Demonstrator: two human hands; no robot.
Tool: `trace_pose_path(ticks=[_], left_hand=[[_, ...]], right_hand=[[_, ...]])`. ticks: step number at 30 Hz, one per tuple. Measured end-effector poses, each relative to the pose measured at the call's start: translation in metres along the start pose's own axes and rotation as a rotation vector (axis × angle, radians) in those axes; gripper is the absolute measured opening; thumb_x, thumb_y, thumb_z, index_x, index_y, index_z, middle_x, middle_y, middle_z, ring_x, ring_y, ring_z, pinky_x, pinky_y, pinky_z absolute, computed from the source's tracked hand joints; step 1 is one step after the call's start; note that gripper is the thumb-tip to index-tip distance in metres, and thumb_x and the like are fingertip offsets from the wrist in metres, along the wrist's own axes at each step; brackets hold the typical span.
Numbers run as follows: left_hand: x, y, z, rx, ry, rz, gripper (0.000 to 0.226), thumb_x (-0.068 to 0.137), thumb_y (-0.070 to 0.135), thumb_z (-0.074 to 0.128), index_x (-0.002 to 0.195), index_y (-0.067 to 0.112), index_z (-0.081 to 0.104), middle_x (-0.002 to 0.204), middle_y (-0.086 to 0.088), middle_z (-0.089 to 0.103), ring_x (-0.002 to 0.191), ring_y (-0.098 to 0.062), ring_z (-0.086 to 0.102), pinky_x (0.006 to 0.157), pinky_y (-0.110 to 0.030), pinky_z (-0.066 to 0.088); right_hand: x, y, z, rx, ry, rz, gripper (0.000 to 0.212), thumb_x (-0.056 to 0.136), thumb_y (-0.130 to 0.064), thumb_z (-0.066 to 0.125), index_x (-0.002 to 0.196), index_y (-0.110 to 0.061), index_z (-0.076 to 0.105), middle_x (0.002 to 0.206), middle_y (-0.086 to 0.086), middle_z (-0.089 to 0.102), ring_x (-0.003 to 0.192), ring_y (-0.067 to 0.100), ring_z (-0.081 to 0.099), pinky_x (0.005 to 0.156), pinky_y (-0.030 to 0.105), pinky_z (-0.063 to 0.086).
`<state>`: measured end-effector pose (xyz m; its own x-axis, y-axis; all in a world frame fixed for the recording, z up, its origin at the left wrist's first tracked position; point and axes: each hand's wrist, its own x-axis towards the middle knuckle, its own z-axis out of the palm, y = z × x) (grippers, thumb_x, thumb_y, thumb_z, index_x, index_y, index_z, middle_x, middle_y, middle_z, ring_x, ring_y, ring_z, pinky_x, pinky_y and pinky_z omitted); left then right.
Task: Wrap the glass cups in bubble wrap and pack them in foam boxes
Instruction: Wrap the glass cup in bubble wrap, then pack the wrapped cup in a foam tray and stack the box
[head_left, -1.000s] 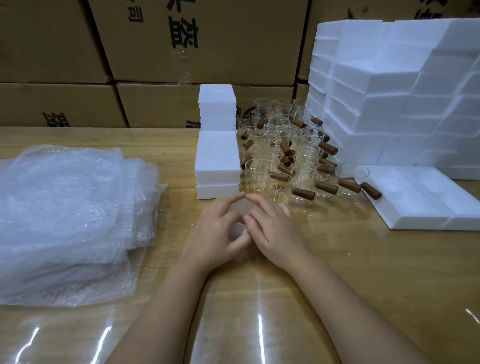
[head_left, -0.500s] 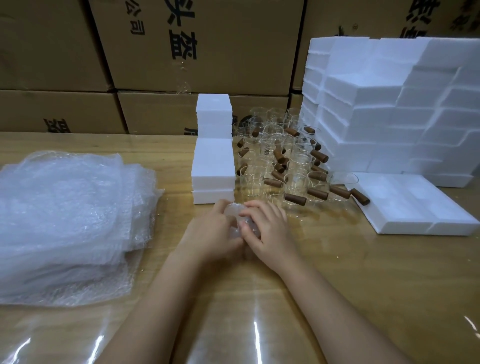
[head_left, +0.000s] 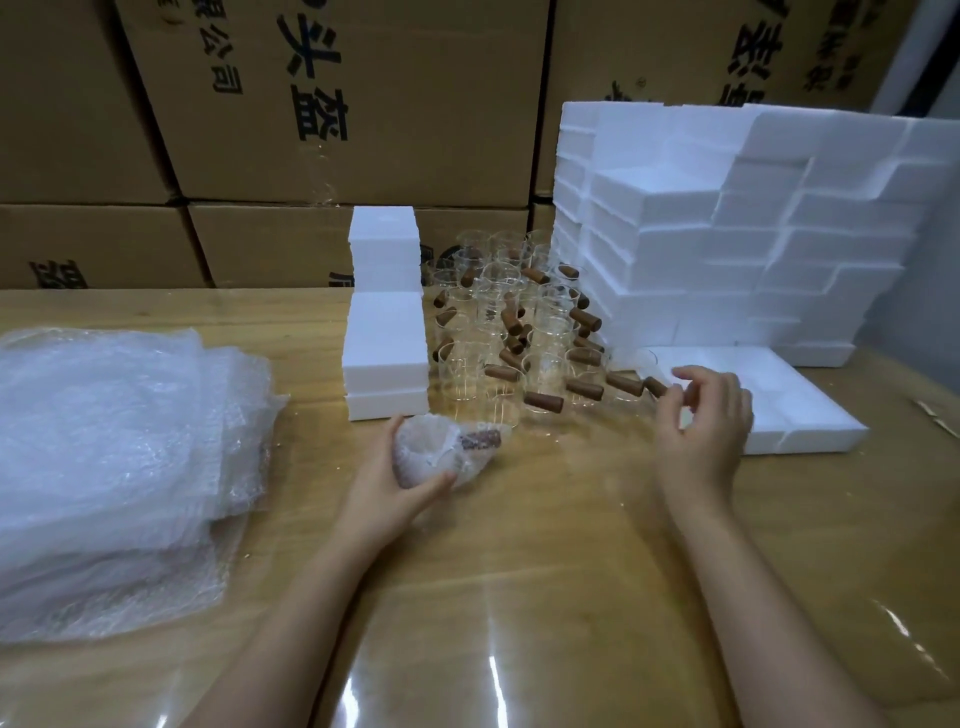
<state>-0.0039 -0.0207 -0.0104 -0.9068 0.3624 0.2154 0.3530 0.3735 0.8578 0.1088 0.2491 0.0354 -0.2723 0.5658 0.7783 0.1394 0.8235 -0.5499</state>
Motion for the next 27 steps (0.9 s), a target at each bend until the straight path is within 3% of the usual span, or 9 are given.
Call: trace_pose_path(ticks=[2,4,6,8,15,18,22,25,27], left_hand=[[0.002,0.0,0.004,0.005,0.037,-0.018,0.076,0.069,0.036,0.083,0.134,0.025,0.045,0.125,0.01,0.056,0.114,-0.01,0.054,0.097,-0.032,0.044],[0.003,-0.002,0.005,-0.001,0.047,-0.043,0.072,0.069,0.036,0.084,0.13,0.026,0.048,0.122,0.008,0.06,0.111,-0.014,0.058,0.098,-0.041,0.046],[0.003,-0.004,0.004,0.005,0.063,-0.05,0.07,0.067,0.037,0.084,0.127,0.028,0.048,0.118,0.01,0.061,0.109,-0.013,0.059,0.096,-0.039,0.047],[0.003,-0.004,0.004,0.011,0.079,-0.042,0.07,0.066,0.038,0.085,0.126,0.029,0.05,0.116,0.011,0.061,0.107,-0.012,0.059,0.092,-0.035,0.047],[-0.001,0.0,-0.002,-0.147,0.102,-0.064,0.056,0.067,0.031,0.086,0.111,0.04,0.052,0.107,0.018,0.064,0.098,0.002,0.061,0.078,-0.017,0.045],[-0.001,0.003,-0.004,-0.233,0.106,-0.086,0.055,0.068,0.028,0.086,0.112,0.037,0.054,0.106,0.016,0.067,0.096,0.0,0.063,0.082,-0.021,0.048],[-0.003,0.008,-0.008,-0.337,0.117,-0.128,0.062,0.059,0.039,0.083,0.114,0.031,0.056,0.105,0.012,0.068,0.092,0.0,0.066,0.078,-0.021,0.05],[-0.004,0.012,-0.013,-0.49,0.131,-0.174,0.063,0.054,0.034,0.088,0.109,0.031,0.058,0.101,0.01,0.07,0.087,-0.001,0.068,0.065,-0.011,0.049],[-0.002,0.012,-0.02,-0.633,0.158,-0.214,0.064,0.057,0.031,0.086,0.115,0.026,0.057,0.106,0.005,0.07,0.089,-0.006,0.069,0.066,-0.015,0.051]], right_hand=[[0.004,0.032,-0.015,-0.118,-0.127,0.207,0.022,0.09,-0.012,0.052,0.11,-0.007,0.058,0.089,0.012,0.06,0.092,0.036,0.053,0.086,0.045,0.039],[0.003,0.054,-0.024,-0.256,-0.351,0.389,0.037,0.092,-0.03,0.05,0.126,-0.014,0.049,0.101,0.01,0.065,0.105,0.034,0.054,0.099,0.047,0.033],[0.0,0.065,-0.026,-0.349,-0.523,0.497,0.05,0.092,-0.043,0.046,0.136,-0.02,0.038,0.117,0.007,0.064,0.114,0.032,0.053,0.104,0.047,0.026],[-0.001,0.07,-0.024,-0.387,-0.579,0.49,0.05,0.092,-0.043,0.045,0.136,-0.022,0.037,0.117,0.0,0.064,0.114,0.029,0.054,0.103,0.045,0.027],[0.001,0.075,-0.016,-0.346,-0.414,0.432,0.032,0.093,-0.034,0.05,0.12,-0.017,0.05,0.094,-0.002,0.065,0.089,0.03,0.059,0.079,0.039,0.047],[0.0,0.075,-0.017,-0.199,-0.295,0.506,0.033,0.091,-0.035,0.052,0.119,-0.018,0.049,0.09,-0.001,0.062,0.083,0.027,0.057,0.069,0.035,0.042],[0.001,0.072,-0.019,0.007,-0.127,0.604,0.03,0.089,-0.034,0.055,0.116,-0.02,0.05,0.092,-0.001,0.062,0.081,0.021,0.053,0.072,0.03,0.036],[-0.001,0.06,-0.018,0.113,-0.144,0.527,0.024,0.091,-0.034,0.057,0.112,-0.025,0.05,0.087,-0.003,0.058,0.08,0.02,0.054,0.07,0.028,0.036],[-0.006,0.047,-0.016,0.159,-0.222,0.407,0.018,0.092,-0.031,0.057,0.108,-0.026,0.051,0.081,-0.007,0.055,0.075,0.014,0.052,0.066,0.028,0.036]])
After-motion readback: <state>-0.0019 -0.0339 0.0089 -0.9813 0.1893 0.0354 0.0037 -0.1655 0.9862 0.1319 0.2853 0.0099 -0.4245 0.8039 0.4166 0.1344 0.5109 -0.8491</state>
